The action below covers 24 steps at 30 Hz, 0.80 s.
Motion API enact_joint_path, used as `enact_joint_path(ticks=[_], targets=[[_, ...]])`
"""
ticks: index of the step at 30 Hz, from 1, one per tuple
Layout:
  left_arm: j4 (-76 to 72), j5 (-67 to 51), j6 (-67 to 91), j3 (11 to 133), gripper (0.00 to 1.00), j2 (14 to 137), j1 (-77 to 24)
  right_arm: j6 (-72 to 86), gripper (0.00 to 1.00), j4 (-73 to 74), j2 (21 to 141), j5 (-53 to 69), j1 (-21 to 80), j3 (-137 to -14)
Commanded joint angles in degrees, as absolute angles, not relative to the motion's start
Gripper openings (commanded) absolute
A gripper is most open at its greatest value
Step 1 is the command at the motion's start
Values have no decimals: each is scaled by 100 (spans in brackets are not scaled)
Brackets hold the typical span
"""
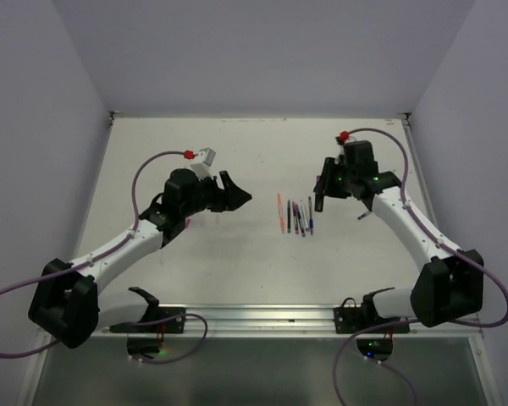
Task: Open the pen caps
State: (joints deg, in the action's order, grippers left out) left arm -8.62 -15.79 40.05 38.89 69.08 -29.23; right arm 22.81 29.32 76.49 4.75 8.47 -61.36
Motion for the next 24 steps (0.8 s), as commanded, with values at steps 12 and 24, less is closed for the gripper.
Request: enact_joint_path(ticks=[12,24], targets=[[-870,-2408,4737,4149,65,7031,-2470,1898,0,2215,7989,967,3963,-6143],[-1994,-2707,5343,3718,54,7444,-2865,2083,0,1899,8270,1134,4298,-6425]])
